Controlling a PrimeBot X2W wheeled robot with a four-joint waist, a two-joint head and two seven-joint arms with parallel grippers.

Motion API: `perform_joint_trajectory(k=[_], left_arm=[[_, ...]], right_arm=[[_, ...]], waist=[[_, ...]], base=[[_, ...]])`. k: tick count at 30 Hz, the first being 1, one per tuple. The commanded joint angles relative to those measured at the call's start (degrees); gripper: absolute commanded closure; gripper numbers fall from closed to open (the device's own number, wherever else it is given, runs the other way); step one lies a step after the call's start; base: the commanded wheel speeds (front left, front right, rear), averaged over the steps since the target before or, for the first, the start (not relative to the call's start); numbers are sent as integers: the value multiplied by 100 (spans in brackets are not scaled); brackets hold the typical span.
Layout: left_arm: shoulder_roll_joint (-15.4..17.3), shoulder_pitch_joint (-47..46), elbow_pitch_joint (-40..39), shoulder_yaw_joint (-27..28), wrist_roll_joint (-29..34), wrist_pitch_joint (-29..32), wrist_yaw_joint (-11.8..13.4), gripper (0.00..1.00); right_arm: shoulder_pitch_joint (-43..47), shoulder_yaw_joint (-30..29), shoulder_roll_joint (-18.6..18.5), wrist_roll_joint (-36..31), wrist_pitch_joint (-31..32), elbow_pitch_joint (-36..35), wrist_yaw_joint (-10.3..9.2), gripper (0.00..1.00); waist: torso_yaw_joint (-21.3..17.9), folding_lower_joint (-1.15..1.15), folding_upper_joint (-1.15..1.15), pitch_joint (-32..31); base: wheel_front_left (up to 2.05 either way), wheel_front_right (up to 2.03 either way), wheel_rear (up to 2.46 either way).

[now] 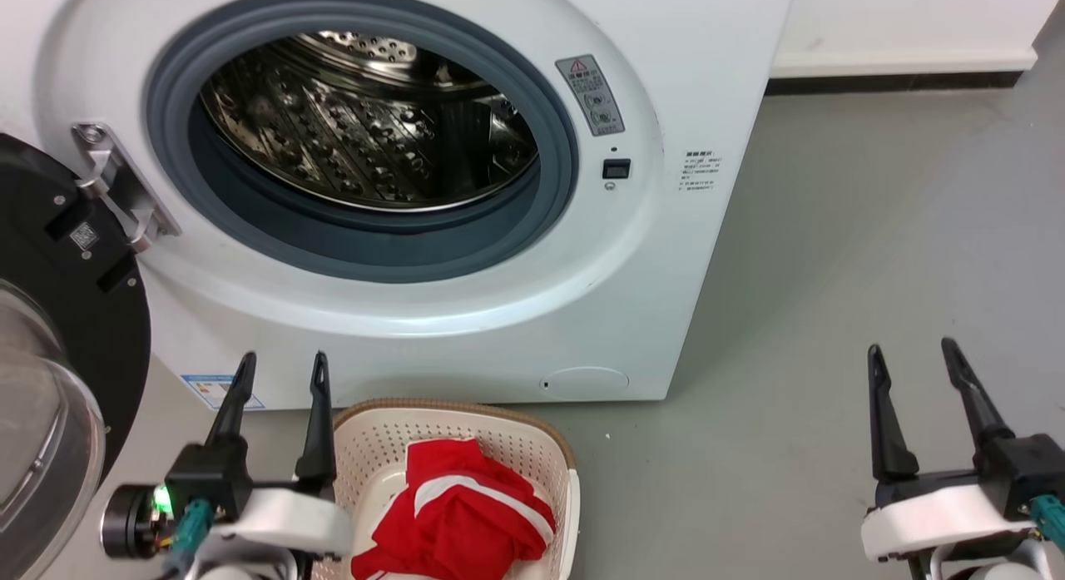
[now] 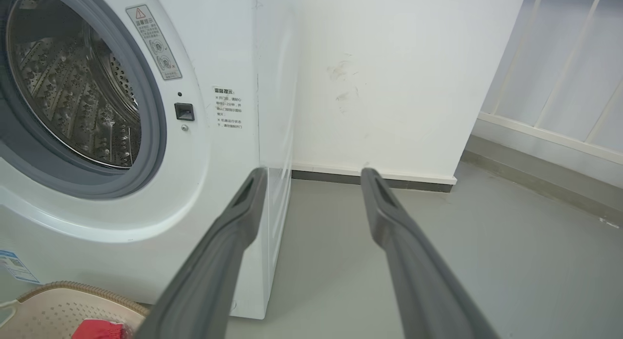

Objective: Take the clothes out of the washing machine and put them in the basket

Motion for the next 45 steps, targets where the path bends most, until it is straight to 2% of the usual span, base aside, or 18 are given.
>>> perform_joint_trajectory(k=[1,12,45], left_arm=[[-47,160,-106,17,75,-13,32,0],[-240,886,-492,39,389,-13,46,0],[-373,678,-461,200,424,-13,-44,0]], right_arm=[[110,13,5,42,-11,13,-6,0],[342,76,5,216,-11,108,-6,0],[280,124,5,174,-11,103,-6,0]], waist=[[12,1,0,-90],[-46,1,0,-351],[-80,1,0,-249]], base=[[0,0,0],[0,0,0],[0,0,0]])
